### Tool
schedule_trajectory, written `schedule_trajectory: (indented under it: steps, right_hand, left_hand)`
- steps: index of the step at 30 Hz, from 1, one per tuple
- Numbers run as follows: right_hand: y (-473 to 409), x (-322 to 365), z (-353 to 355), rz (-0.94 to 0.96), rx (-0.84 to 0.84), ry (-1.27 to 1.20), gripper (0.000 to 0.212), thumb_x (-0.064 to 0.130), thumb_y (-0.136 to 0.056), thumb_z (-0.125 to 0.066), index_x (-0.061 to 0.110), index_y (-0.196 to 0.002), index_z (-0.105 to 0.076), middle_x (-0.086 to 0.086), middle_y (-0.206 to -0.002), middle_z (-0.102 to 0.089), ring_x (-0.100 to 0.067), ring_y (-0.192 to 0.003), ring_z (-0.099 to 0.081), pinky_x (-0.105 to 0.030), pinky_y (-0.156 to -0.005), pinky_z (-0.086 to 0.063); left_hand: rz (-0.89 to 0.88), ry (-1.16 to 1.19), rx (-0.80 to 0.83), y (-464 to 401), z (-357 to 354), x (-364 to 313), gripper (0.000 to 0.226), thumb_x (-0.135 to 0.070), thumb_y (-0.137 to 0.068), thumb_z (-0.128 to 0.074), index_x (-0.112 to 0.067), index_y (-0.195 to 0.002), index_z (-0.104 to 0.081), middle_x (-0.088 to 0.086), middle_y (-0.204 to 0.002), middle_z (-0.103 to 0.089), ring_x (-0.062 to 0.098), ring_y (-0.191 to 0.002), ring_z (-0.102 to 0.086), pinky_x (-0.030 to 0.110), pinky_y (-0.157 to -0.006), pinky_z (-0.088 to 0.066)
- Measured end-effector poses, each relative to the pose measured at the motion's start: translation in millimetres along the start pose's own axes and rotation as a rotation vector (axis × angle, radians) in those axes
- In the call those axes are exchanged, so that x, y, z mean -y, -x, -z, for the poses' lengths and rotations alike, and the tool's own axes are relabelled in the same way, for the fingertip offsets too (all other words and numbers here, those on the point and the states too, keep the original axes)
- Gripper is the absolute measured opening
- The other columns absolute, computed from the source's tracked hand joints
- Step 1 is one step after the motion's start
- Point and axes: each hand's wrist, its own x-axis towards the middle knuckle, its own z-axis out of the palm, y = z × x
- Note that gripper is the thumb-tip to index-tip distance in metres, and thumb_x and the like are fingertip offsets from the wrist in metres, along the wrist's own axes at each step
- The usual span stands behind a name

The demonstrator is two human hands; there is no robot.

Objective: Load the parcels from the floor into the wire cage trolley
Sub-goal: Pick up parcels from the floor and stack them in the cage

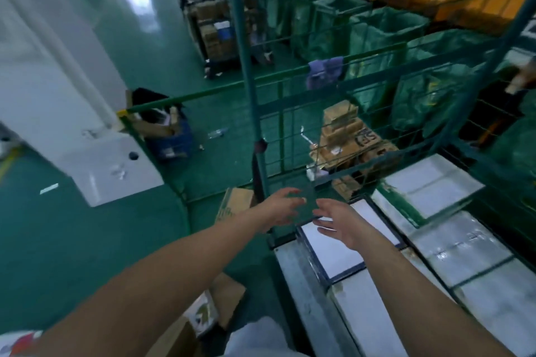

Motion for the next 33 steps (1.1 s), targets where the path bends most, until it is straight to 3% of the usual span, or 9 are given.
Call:
schedule_trajectory:
  steps: [2,5,9,14,18,21,25,28,33]
  right_hand:
    - [-14,-5,-16,-0.029,0.037,0.02,0.026,0.029,-0.106,-0.055,0.017,-0.129,-0.057,-0.007,-0.116,-0.067,-0.029,-0.106,-0.065,-0.043,-0.101,-0.051]
    - [-37,-5,-42,-0.061,0.076,0.095,0.029,0.03,-0.106,-0.055,0.018,-0.131,-0.056,-0.008,-0.123,-0.066,-0.029,-0.11,-0.064,-0.044,-0.102,-0.05]
    - [-71,5,-96,-0.096,0.148,0.211,0.028,0.029,-0.107,-0.052,0.017,-0.131,-0.057,-0.007,-0.123,-0.065,-0.028,-0.109,-0.063,-0.038,-0.091,-0.053]
    - [-120,21,-206,-0.118,0.318,0.399,0.026,0.028,-0.106,-0.053,0.015,-0.127,-0.062,-0.003,-0.104,-0.07,-0.022,-0.088,-0.063,-0.033,-0.077,-0.05]
    - [-150,22,-299,-0.122,0.459,0.565,0.034,0.028,-0.106,-0.052,0.009,-0.134,-0.058,-0.002,-0.097,-0.065,-0.019,-0.079,-0.059,-0.032,-0.075,-0.049]
    - [-158,16,-355,-0.135,0.565,0.649,0.025,0.029,-0.105,-0.056,0.017,-0.126,-0.061,-0.004,-0.109,-0.068,-0.021,-0.089,-0.063,-0.033,-0.074,-0.051]
    - [-154,-9,-413,-0.183,0.72,0.814,0.016,0.025,-0.104,-0.056,0.017,-0.116,-0.063,-0.003,-0.104,-0.068,-0.021,-0.086,-0.063,-0.034,-0.076,-0.05]
    - [-147,-32,-448,-0.217,0.849,0.963,0.016,0.024,-0.103,-0.056,0.015,-0.113,-0.065,-0.004,-0.1,-0.068,-0.02,-0.082,-0.062,-0.032,-0.07,-0.049]
    - [-124,-55,-483,-0.25,1.061,1.204,0.023,0.029,-0.104,-0.056,0.015,-0.12,-0.065,-0.006,-0.117,-0.07,-0.028,-0.109,-0.068,-0.038,-0.089,-0.056]
  left_hand:
    - [0.035,0.009,-0.02,-7,20,13,0.038,-0.037,-0.096,-0.07,-0.034,-0.131,-0.056,-0.002,-0.122,-0.065,0.015,-0.101,-0.065,0.036,-0.091,-0.053]
    - [0.062,0.057,-0.06,-13,51,26,0.035,-0.037,-0.096,-0.069,-0.032,-0.129,-0.059,-0.006,-0.122,-0.066,0.018,-0.112,-0.065,0.041,-0.102,-0.054]
    - [0.058,0.117,-0.138,-12,99,40,0.035,-0.033,-0.098,-0.066,-0.026,-0.132,-0.06,-0.007,-0.108,-0.065,0.013,-0.094,-0.063,0.028,-0.076,-0.052]
    - [0.113,0.247,-0.302,7,193,79,0.034,-0.029,-0.1,-0.061,-0.024,-0.134,-0.059,0.0,-0.112,-0.063,0.015,-0.094,-0.06,0.023,-0.062,-0.049]
    - [0.154,0.384,-0.496,34,259,121,0.029,-0.03,-0.101,-0.061,-0.025,-0.13,-0.059,0.001,-0.122,-0.063,0.02,-0.104,-0.059,0.032,-0.086,-0.051]
    - [0.191,0.486,-0.625,58,289,157,0.029,-0.032,-0.099,-0.064,-0.024,-0.126,-0.061,0.001,-0.123,-0.065,0.021,-0.107,-0.063,0.035,-0.09,-0.053]
    - [0.277,0.67,-0.786,96,297,207,0.028,-0.029,-0.097,-0.065,-0.024,-0.125,-0.063,0.001,-0.119,-0.067,0.019,-0.104,-0.064,0.032,-0.085,-0.054]
    - [0.312,0.812,-0.9,127,286,234,0.026,-0.027,-0.098,-0.063,-0.022,-0.124,-0.062,0.003,-0.12,-0.066,0.024,-0.114,-0.065,0.039,-0.098,-0.053]
    - [0.401,1.0,-1.133,169,253,262,0.036,-0.034,-0.1,-0.063,-0.023,-0.134,-0.06,0.0,-0.123,-0.066,0.016,-0.104,-0.064,0.038,-0.098,-0.052]
